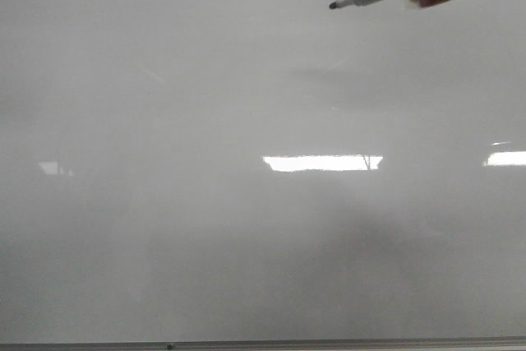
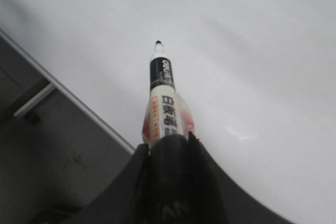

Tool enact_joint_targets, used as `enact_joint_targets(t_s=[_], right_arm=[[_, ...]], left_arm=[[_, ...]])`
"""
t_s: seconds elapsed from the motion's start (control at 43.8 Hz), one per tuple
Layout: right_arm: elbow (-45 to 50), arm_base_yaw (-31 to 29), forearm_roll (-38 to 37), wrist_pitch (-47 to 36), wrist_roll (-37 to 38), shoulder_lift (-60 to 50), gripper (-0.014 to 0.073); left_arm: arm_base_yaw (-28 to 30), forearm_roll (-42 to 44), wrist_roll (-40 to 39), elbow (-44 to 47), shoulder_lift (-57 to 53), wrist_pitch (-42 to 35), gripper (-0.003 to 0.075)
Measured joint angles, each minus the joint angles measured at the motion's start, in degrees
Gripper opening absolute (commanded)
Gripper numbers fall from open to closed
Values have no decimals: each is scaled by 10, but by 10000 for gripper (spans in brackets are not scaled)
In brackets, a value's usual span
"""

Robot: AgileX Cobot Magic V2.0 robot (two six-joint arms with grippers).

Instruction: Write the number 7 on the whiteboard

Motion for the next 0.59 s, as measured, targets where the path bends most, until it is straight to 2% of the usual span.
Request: enact_joint_targets(t_s=[0.183,0.593], right_arm=[[-7,0,3,-58,1,18,-66],[-92,-3,5,-87,2,166,-66]], left_arm=[[3,-6,-2,2,-6,-5,452],[3,-9,-2,3,-5,-6,452]])
